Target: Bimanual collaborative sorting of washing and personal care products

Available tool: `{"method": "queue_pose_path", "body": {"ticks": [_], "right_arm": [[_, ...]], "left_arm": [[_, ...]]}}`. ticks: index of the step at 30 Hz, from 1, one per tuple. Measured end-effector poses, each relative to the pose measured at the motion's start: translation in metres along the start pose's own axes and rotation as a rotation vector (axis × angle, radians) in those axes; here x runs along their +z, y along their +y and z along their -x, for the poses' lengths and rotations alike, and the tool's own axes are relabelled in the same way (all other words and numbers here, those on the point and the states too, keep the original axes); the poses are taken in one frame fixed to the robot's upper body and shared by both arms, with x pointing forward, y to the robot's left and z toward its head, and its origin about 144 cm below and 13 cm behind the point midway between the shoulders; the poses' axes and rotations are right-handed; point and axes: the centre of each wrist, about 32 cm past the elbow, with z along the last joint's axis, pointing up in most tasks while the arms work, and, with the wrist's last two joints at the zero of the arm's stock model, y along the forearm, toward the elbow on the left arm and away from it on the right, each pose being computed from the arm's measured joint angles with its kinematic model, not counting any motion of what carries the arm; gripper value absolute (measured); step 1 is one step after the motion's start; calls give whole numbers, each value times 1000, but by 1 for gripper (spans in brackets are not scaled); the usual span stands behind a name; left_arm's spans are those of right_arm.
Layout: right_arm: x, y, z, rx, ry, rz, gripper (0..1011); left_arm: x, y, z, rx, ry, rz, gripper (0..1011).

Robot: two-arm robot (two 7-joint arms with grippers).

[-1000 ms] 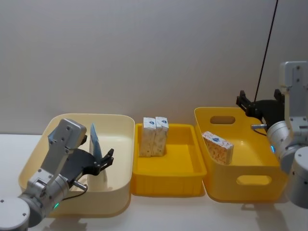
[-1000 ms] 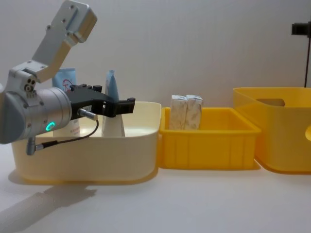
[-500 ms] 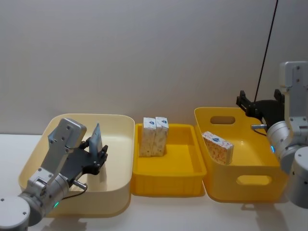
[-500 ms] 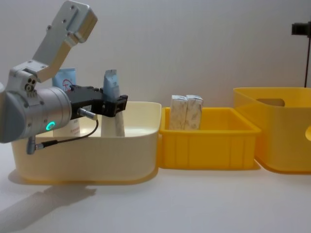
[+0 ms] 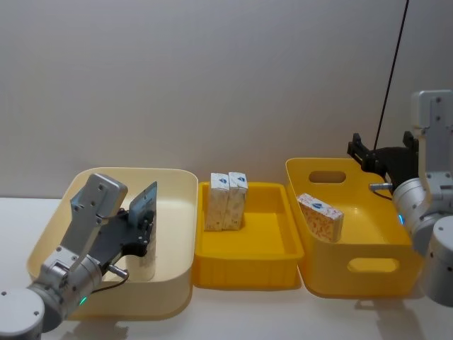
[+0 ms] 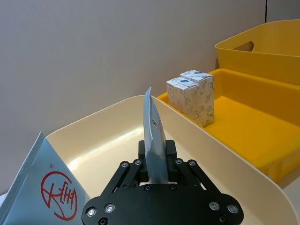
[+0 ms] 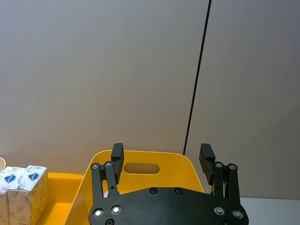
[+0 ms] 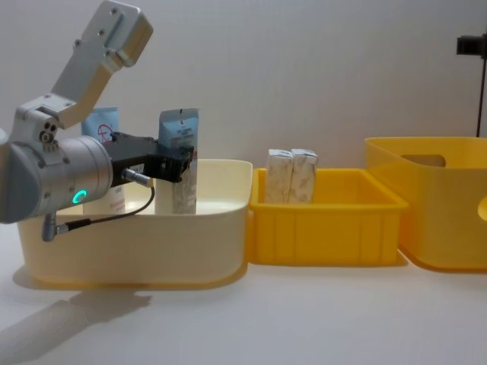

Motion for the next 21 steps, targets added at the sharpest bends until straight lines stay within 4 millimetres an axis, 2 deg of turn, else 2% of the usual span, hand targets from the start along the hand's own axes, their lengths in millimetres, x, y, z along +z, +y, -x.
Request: {"method": "queue_pose_path", "body": {"ticks": [21], "right_arm": [[0,0,0,0,0,0,1001]], "left_arm": [[0,0,0,1,0,0,203]]}}
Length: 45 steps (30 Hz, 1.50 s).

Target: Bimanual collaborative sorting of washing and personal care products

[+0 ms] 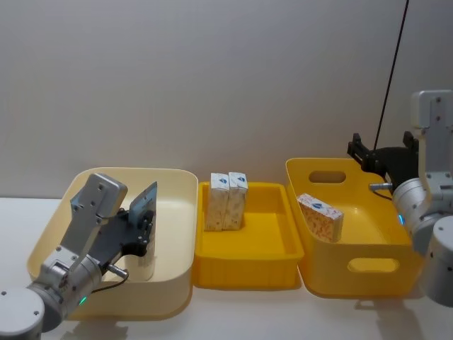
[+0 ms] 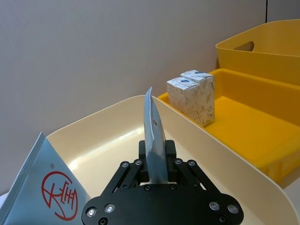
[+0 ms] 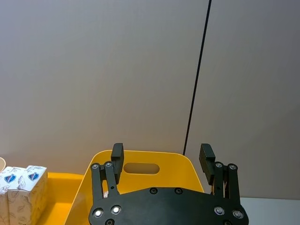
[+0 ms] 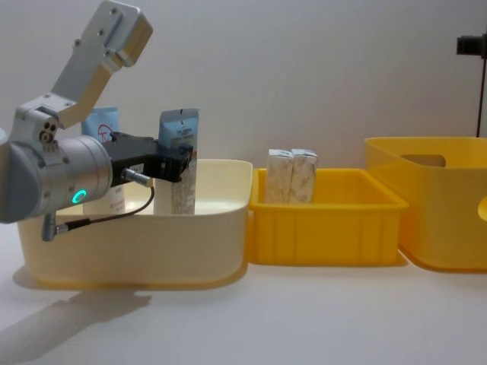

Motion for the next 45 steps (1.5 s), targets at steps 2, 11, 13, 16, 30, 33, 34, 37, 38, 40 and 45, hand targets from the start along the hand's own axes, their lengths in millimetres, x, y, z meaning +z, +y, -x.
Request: {"method": "queue_pose_path", "body": {"ticks": [2,11,13,16,30,33,34,37,38,40,45], "right_arm": [[0,0,0,0,0,0,1001],[0,0,0,0,0,0,1001],[0,0,0,0,0,0,1001],[0,0,0,0,0,0,1001],[0,0,0,6,-5,-3,1001],[0,0,1,18,-19,-17,1001],[0,0,1,23,-23,-22,1001],[0,-1,1,46,-41,-42,1001],[0,-1,1,54,-46,-48,1001],[0,-1,1,72,-59,-64,1001],[0,-3,2,134,-89,-99,1001]], "left_arm": [[0,0,0,0,0,0,203],[5,0,-1,1,-19,15,202],[8,0,-1,0,-26,25,202],[17,0,-2,-1,-47,58,202],[55,4,-7,14,-98,236,202],[63,5,-8,19,-94,286,203],[66,5,-8,20,-91,300,202],[74,5,-9,23,-77,349,202],[75,5,-9,23,-73,360,202],[81,6,-10,22,-62,393,203],[90,7,-10,21,-43,445,202]]}}
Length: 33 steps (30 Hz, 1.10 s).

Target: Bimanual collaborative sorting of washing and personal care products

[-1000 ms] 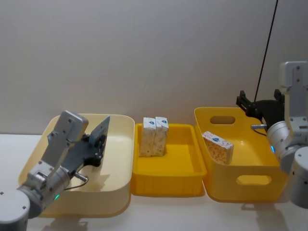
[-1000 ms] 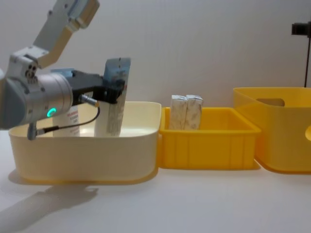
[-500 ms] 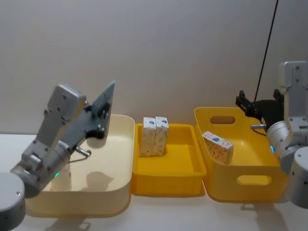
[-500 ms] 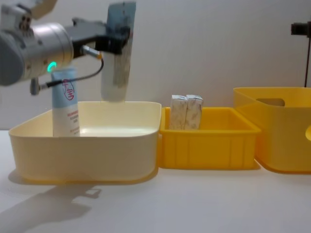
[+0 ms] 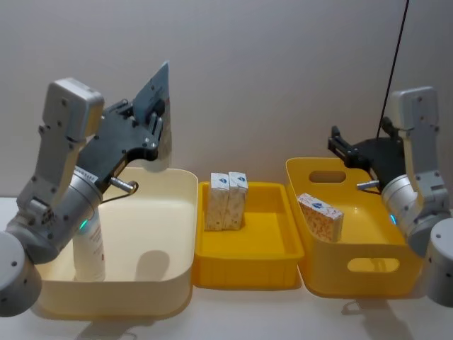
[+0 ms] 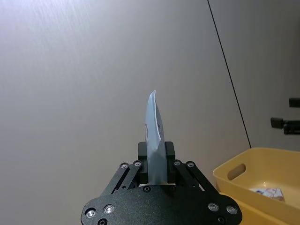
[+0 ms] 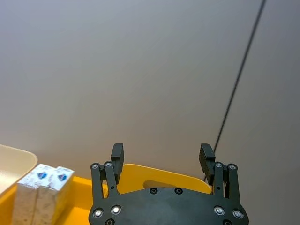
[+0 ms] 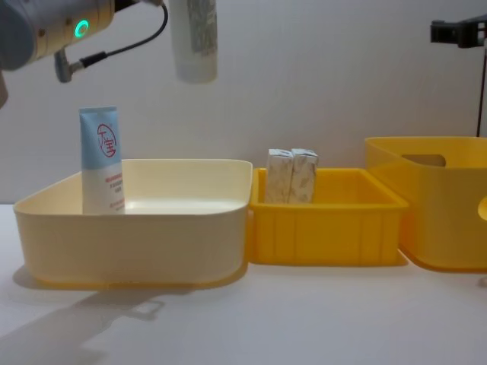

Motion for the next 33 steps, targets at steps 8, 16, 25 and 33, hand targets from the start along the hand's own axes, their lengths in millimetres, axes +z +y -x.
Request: {"method": "queue_pose_path", "body": {"ticks": [8,16,25,33], "right_arm": [[-2,-3,1,114,-39,-50,1001],[-3,-5,1,214,-65,-86,1001],[-4,-4,1,267,-77,-88,1001],[-4,-1,6,295,-92,-74,1001]], "left_arm": [[7,-3,0,2,22,45,202],[8,-5,3,-7,41,66,203],[6,-10,7,-22,63,75,202],[6,-11,9,-25,69,78,203]]}}
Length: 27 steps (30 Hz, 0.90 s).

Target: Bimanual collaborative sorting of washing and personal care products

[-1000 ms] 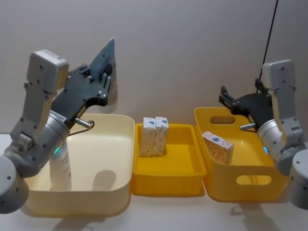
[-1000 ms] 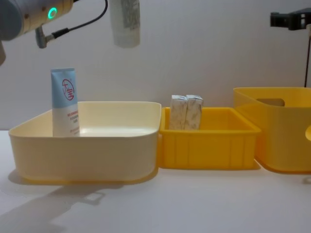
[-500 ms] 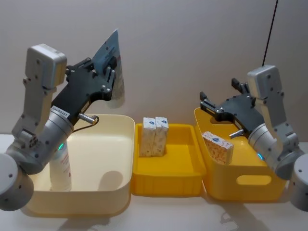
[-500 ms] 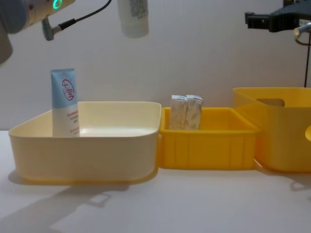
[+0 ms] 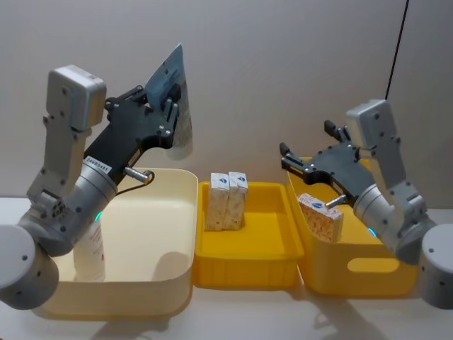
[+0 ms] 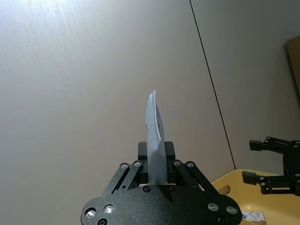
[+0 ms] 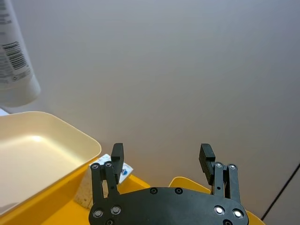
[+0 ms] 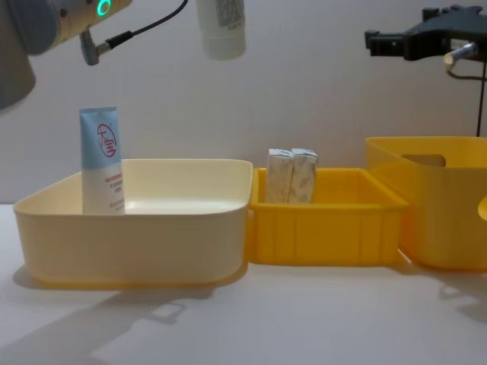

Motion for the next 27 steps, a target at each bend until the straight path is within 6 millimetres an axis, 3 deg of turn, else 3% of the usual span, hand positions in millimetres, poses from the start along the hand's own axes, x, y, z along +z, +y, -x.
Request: {"method": "queue_pose_path", "body": {"ticks": [27], "right_arm": [[5,38,20,378,-39,9,1001]], "left_arm": [[0,-4,9,-6,8,6,202]]}}
